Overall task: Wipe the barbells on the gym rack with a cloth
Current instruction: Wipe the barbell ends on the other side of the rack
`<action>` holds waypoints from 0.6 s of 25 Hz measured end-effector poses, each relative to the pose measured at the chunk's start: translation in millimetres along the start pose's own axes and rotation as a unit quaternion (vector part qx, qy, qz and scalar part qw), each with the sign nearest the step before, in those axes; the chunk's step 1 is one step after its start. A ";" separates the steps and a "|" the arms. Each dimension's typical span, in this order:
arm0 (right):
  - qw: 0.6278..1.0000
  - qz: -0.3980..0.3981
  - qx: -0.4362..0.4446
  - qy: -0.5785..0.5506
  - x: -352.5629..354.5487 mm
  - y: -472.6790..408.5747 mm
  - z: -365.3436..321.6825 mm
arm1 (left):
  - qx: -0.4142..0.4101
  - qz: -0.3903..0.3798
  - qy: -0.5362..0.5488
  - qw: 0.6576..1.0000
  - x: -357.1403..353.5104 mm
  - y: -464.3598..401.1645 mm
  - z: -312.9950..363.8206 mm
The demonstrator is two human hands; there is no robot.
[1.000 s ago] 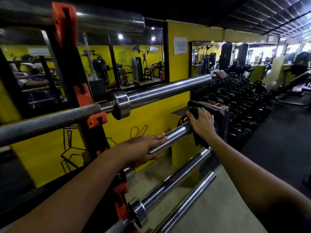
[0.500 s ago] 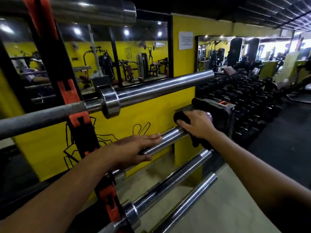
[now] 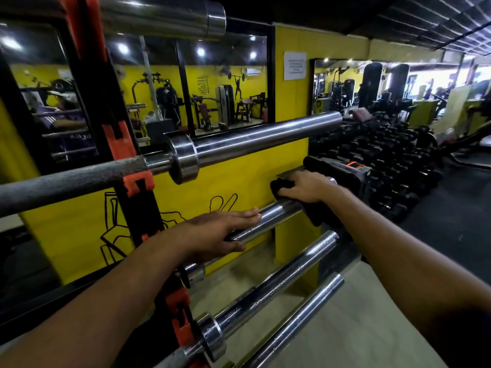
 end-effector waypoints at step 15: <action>0.931 0.313 0.092 -0.161 31.5 69.8 -41.4 | 0.006 0.219 0.022 0.975 35.9 72.0 -0.6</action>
Point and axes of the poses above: each hand's wrist, its own y-axis away from the middle knuckle, its own x-axis out of the back of the hand, z = x × y, the point moved 8 cm from there along -y, towards the middle knuckle, and after that the axes turned 7 degrees about x, right-handed, at the moved point
